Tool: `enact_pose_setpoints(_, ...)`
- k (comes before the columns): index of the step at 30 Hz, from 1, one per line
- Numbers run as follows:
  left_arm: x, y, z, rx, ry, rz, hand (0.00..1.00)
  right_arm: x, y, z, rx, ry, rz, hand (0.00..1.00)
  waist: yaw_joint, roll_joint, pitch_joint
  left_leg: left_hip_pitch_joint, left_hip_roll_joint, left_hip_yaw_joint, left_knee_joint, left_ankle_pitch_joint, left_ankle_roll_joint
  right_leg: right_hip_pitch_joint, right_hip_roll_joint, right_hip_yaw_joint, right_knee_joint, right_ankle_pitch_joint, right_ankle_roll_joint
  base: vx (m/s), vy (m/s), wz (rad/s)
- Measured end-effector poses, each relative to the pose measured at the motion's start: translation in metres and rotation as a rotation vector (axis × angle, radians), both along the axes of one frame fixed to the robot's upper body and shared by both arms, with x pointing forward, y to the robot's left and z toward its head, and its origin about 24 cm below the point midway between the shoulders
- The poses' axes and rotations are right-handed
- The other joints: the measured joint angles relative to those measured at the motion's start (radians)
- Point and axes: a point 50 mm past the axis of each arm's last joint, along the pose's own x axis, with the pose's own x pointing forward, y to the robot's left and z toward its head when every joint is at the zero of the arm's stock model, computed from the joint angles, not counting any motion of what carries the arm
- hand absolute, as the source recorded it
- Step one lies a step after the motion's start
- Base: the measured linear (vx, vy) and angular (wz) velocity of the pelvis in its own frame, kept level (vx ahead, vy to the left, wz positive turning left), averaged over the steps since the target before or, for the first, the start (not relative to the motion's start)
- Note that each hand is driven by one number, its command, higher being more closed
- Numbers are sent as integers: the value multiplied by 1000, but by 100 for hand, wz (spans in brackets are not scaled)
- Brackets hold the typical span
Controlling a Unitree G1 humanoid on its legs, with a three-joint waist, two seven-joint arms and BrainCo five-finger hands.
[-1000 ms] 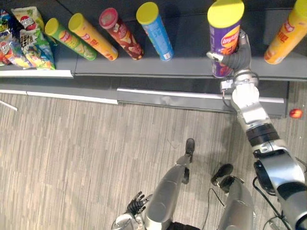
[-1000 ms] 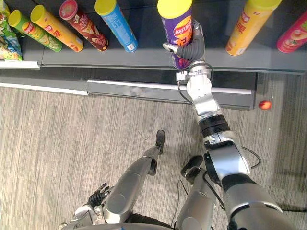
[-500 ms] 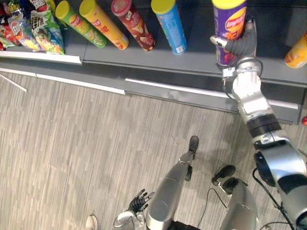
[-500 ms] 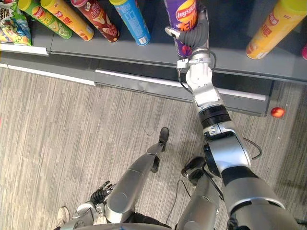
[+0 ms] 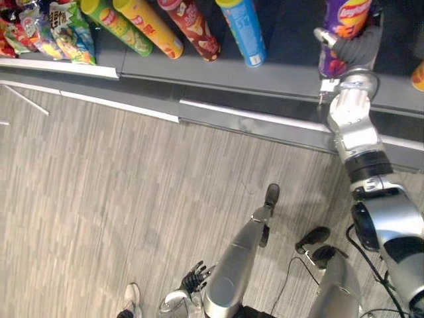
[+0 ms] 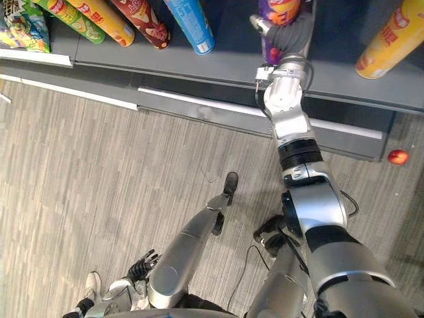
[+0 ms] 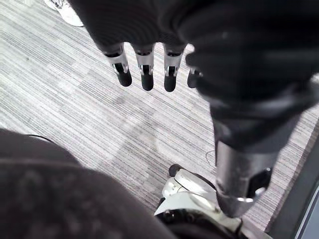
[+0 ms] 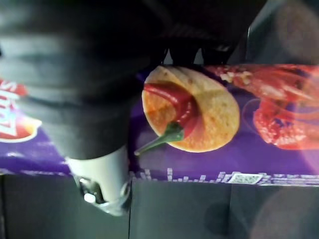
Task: Put the gum and the chips on the shelf.
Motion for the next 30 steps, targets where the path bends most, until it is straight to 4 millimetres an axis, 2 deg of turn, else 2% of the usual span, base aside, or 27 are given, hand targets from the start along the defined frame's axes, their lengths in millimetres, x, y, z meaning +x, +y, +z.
enact_pose_setpoints(7, 3, -3, 1, -10, -9, -14, 0, 0, -1, 0, 10, -1, -1, 100, 22, 7, -5, -20, 9, 0, 16, -9, -7, -16, 7, 1, 7, -13, -8, 10, -62, -1)
enact_pose_setpoints(23, 4, -4, 0, -24, -9, -33, 0, 2, 15, -5, 29, 9, 42, 100, 26, 11, -8, -33, 13, 3, 21, -17, -17, -36, 7, 4, 22, -31, -13, 14, -57, 0)
enact_pose_setpoints(30, 5, -7, -1, -47, -1, -16, 0, 2, 16, -10, 38, 19, 41, 100, 39, 23, -17, -51, 15, 2, 25, -19, -19, -52, 8, 4, 25, -31, -13, 14, -48, 0)
